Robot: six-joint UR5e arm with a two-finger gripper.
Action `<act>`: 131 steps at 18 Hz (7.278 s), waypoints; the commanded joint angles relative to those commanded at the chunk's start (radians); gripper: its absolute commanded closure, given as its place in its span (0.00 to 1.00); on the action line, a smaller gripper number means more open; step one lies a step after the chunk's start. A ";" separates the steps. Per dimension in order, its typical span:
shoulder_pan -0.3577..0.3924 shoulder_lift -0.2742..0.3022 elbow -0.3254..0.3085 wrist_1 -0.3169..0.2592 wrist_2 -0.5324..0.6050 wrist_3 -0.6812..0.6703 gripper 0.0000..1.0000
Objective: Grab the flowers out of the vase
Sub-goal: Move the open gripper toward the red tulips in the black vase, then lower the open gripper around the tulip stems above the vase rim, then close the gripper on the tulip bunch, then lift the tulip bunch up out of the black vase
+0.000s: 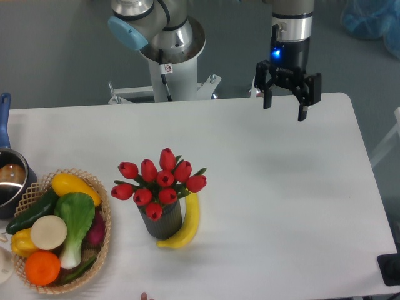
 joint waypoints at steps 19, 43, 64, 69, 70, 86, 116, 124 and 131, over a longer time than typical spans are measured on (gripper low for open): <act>-0.038 -0.040 -0.098 0.008 -0.279 -0.196 0.00; -0.141 -0.166 -0.167 0.008 -0.779 -0.239 0.00; -0.233 -0.322 -0.014 0.021 -0.778 -0.239 0.00; -0.244 -0.327 -0.008 0.021 -0.776 -0.239 0.00; -0.253 -0.331 -0.005 0.021 -0.778 -0.239 0.00; -0.304 -0.374 0.041 0.021 -0.778 -0.239 0.05; -0.295 -0.353 0.038 0.021 -0.842 -0.290 0.64; -0.252 -0.311 0.037 0.021 -0.919 -0.328 0.64; -0.227 -0.253 0.055 0.021 -0.979 -0.411 0.64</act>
